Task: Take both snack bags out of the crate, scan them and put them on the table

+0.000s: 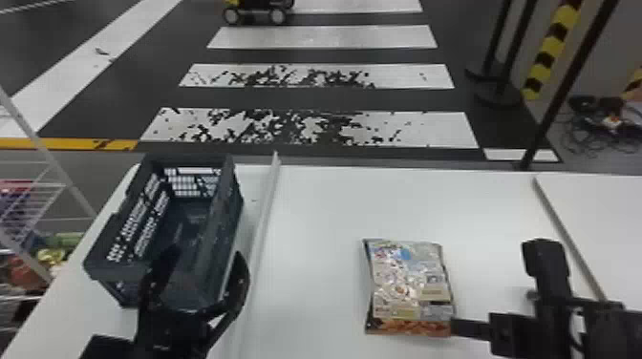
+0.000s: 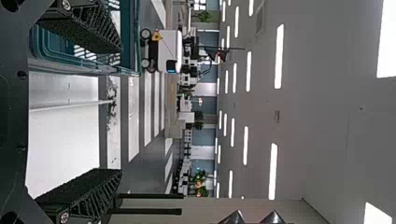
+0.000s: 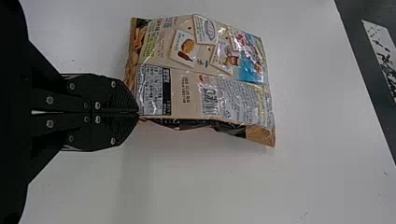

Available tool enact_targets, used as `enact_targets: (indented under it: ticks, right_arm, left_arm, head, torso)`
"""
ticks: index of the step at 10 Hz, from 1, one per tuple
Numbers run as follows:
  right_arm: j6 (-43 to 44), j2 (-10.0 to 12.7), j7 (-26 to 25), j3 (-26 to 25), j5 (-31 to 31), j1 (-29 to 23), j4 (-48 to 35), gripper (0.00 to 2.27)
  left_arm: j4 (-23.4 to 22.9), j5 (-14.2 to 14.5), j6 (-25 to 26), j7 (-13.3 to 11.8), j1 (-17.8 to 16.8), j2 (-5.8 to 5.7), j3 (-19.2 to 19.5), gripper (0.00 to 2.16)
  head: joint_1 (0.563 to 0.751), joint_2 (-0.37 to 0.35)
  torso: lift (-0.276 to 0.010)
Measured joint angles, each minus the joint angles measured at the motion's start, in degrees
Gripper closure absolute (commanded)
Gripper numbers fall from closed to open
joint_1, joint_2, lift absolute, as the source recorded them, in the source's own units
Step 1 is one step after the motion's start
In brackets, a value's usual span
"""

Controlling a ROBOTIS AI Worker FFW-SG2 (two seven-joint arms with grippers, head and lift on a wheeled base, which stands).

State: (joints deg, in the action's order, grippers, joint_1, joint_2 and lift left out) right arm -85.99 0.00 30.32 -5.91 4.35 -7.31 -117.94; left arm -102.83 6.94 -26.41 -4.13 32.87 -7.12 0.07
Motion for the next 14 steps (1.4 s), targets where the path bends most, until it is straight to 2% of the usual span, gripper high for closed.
enact_targets:
  ticks: [3,7,14]
  right_arm:
    - [-0.5,0.0,0.7,-1.4,-1.7,0.0,0.0,2.19]
    - [2.0,0.0,-0.8,-2.2,-1.2,0.0,0.0,2.19]
    - [5.1,0.0,-1.5,-0.8,-0.4,1.2,4.3,2.19]
  left_arm:
    - [-0.1,0.0,0.0,0.0,0.0,-0.03,-0.1,0.08]
    - [-0.2,-0.1,0.0,0.0,0.0,-0.15,-0.2,0.08]
    - [-0.1,0.0,0.0,0.0,0.3,-0.02,0.0,0.08]
  head:
    - [0.695,0.082]
    - [0.695,0.06]
    - [0.695,0.068]
  torso:
    - [-0.091]
    - [-0.091]
    - [-0.091]
